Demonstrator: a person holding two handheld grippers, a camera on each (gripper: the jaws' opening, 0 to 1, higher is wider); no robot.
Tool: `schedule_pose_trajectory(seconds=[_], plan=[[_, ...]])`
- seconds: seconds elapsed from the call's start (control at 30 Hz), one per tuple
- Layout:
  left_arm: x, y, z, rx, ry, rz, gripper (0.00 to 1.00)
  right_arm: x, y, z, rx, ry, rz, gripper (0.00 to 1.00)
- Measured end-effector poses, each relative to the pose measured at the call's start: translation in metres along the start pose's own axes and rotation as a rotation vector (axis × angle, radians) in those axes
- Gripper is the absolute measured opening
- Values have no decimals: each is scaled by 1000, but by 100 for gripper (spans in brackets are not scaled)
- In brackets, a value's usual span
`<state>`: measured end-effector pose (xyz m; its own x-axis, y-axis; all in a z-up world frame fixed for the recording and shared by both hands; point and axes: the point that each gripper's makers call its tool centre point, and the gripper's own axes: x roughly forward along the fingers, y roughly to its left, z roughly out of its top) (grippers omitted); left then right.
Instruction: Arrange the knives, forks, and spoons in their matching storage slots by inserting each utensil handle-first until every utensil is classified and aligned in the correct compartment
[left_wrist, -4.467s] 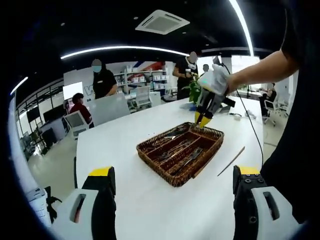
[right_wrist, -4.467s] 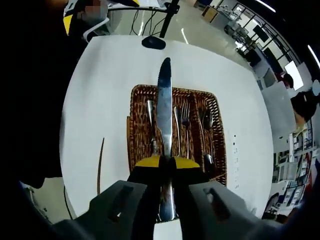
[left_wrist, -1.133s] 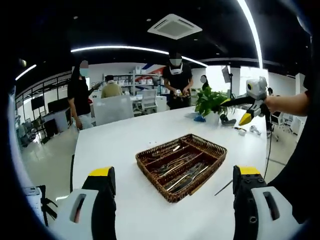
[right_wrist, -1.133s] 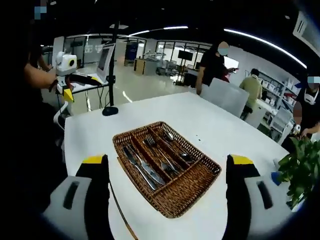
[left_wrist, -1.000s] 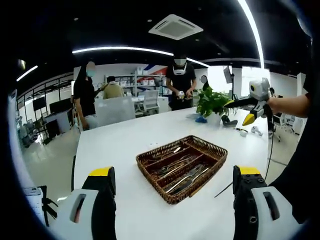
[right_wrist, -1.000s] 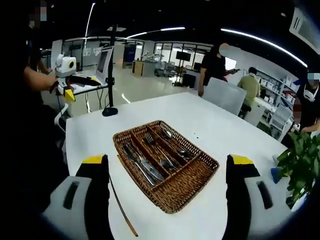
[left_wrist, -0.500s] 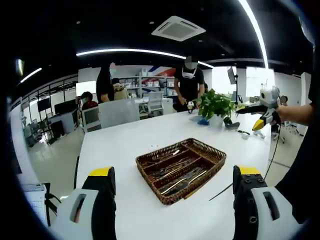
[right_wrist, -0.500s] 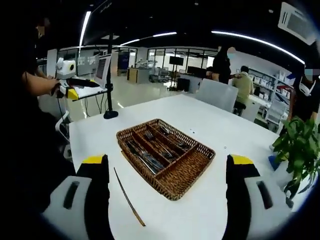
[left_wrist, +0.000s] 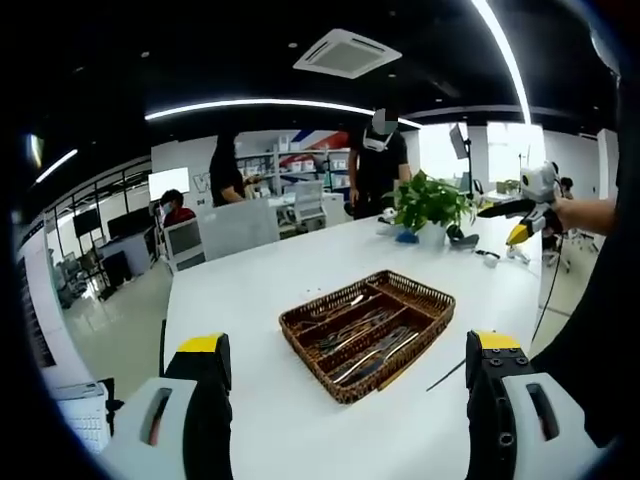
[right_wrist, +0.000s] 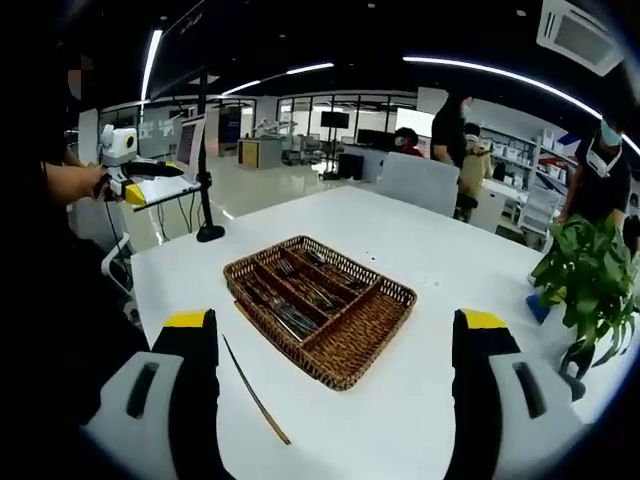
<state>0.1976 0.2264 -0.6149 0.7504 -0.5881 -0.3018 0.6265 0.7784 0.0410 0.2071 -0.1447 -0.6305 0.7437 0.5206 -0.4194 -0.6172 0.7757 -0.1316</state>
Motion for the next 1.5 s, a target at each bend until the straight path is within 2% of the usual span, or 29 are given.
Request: schedule_pose_trajectory(seconds=[0.17,0.27,0.33,0.43,0.6,0.63,0.7,0.87,1.1,1.3,1.5], plan=[[3,-1,-1,2,5,-5,100,-1,-7,-6,6,7,-6,100],[3,3,2,-19,-19,26,100,1,-12,-13,-10,18,-10,100],[4,3,2,-20,-27,14,100,1,-14,-15,-9,21,-13,100],[8,1,-2,-9,9,2,100,0,-16,-14,3,-9,-24,100],[8,1,1,2,6,12,100,-2,-8,-12,19,-15,-4,100],[8,-1,-4,-16,24,-1,100,-3,-9,-11,25,-17,-17,100],[10,-1,-12,-2,57,-4,100,-4,-9,-7,21,-35,-26,100],[9,-5,-14,-12,72,-18,100,-3,-6,-7,32,-50,-29,100],[2,-5,-7,-10,50,-16,100,-3,4,-3,8,-91,20,100],[-8,1,-8,-20,33,8,100,3,3,-12,-55,-70,28,100],[-9,-3,-10,-42,19,-8,100,0,6,-16,-50,-55,36,100]])
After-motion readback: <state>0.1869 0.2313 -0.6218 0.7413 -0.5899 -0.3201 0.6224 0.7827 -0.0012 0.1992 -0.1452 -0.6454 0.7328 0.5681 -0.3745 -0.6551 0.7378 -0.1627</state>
